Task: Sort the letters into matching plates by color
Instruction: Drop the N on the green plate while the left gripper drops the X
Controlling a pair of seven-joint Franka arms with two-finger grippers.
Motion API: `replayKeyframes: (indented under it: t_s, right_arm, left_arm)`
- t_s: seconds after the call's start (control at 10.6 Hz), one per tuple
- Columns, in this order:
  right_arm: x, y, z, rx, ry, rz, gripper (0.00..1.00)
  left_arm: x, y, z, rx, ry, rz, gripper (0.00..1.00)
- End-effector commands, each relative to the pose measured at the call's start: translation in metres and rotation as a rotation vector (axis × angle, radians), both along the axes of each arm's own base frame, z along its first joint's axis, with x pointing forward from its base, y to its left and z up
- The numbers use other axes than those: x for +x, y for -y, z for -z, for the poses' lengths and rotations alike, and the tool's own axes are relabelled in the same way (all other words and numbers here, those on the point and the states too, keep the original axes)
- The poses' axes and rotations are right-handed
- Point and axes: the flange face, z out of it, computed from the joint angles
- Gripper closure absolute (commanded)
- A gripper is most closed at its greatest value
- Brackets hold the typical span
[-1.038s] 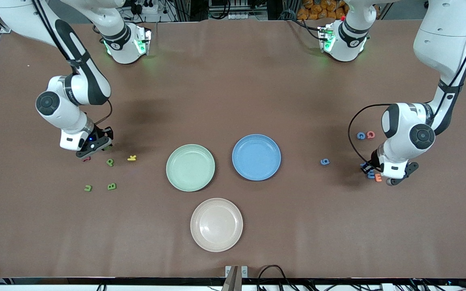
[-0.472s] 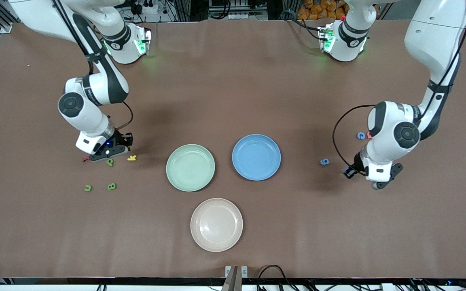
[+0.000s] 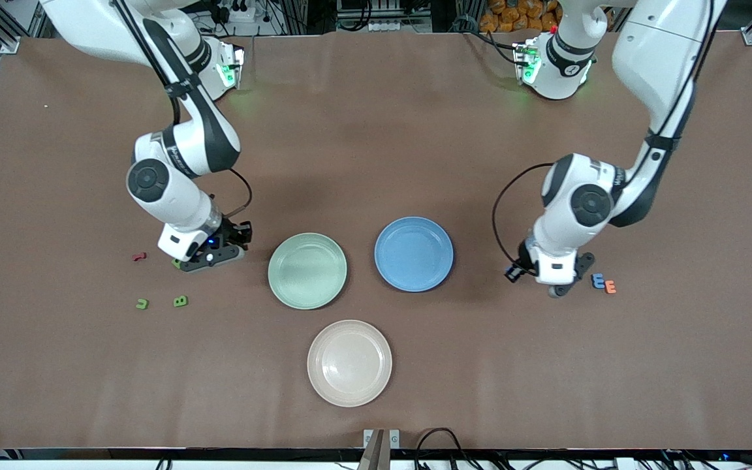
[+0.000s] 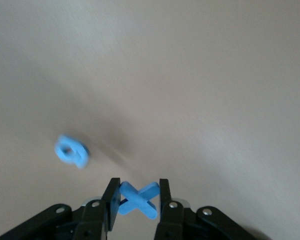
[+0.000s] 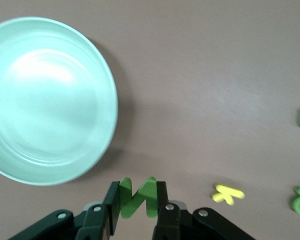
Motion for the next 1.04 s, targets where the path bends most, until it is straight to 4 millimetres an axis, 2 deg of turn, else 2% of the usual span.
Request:
replayKeyframes:
  t_s: [0.0,0.19,0.38,0.47,0.57,0.94]
  right_arm:
    - [0.029,-0.054,0.017,0.038,-0.002,0.029,0.83]
    - [0.037,-0.092,0.027,0.052,0.003,0.061,0.83]
    - [0.035,-0.116,0.029,0.058,0.005,0.072,0.82]
    - [0.032,-0.125,0.034,0.055,0.0,0.068,0.75]
    - [0.032,-0.125,0.034,0.057,-0.004,0.079,0.01]
    - [0.037,-0.114,0.03,0.041,0.007,0.067,0.0]
  left_arm:
    - [-0.015,0.058,-0.011,-0.006,0.005,-0.053,1.0]
    - [-0.029,0.09,-0.012,-0.011,0.003,-0.058,1.0]
    - [-0.041,0.122,-0.015,-0.023,0.008,-0.056,1.0]
    - [-0.044,0.139,-0.015,-0.034,0.006,-0.066,1.0]
    - [-0.049,0.156,-0.015,-0.042,0.009,-0.063,1.0]
    - [-0.05,0.19,-0.015,-0.07,0.017,-0.076,1.0]
